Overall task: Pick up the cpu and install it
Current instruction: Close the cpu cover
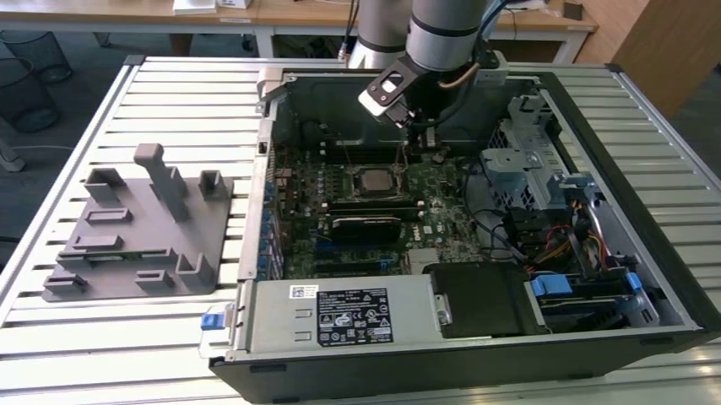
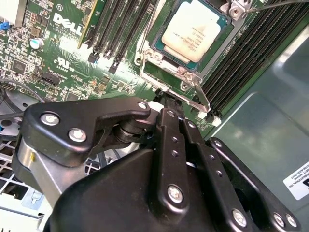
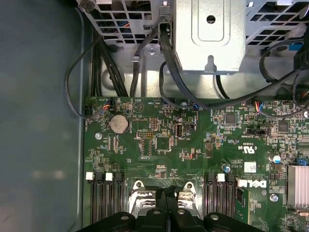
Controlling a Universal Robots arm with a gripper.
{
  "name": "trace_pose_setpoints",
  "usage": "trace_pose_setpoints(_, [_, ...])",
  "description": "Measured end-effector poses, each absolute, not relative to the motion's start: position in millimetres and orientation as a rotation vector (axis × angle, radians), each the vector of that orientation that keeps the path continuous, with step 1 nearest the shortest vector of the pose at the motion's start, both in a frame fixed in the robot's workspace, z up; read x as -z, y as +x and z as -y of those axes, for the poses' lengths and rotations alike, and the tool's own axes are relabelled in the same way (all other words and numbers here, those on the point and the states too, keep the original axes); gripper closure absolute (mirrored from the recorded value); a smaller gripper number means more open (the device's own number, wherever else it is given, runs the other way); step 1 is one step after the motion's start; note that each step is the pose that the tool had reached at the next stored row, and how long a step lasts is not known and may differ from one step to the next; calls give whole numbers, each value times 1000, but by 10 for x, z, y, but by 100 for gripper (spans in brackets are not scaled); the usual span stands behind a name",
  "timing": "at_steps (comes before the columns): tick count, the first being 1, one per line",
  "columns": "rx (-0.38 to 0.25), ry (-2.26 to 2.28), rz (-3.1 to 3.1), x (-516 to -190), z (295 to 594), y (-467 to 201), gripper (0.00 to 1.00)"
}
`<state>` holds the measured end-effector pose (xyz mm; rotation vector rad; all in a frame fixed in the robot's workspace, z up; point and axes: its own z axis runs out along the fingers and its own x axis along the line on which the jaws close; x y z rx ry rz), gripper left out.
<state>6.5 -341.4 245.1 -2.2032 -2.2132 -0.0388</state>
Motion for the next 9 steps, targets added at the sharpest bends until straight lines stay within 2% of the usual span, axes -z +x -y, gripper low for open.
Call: trace_pose_setpoints(9, [39,-2203,2213,-2450,3414,27,89])
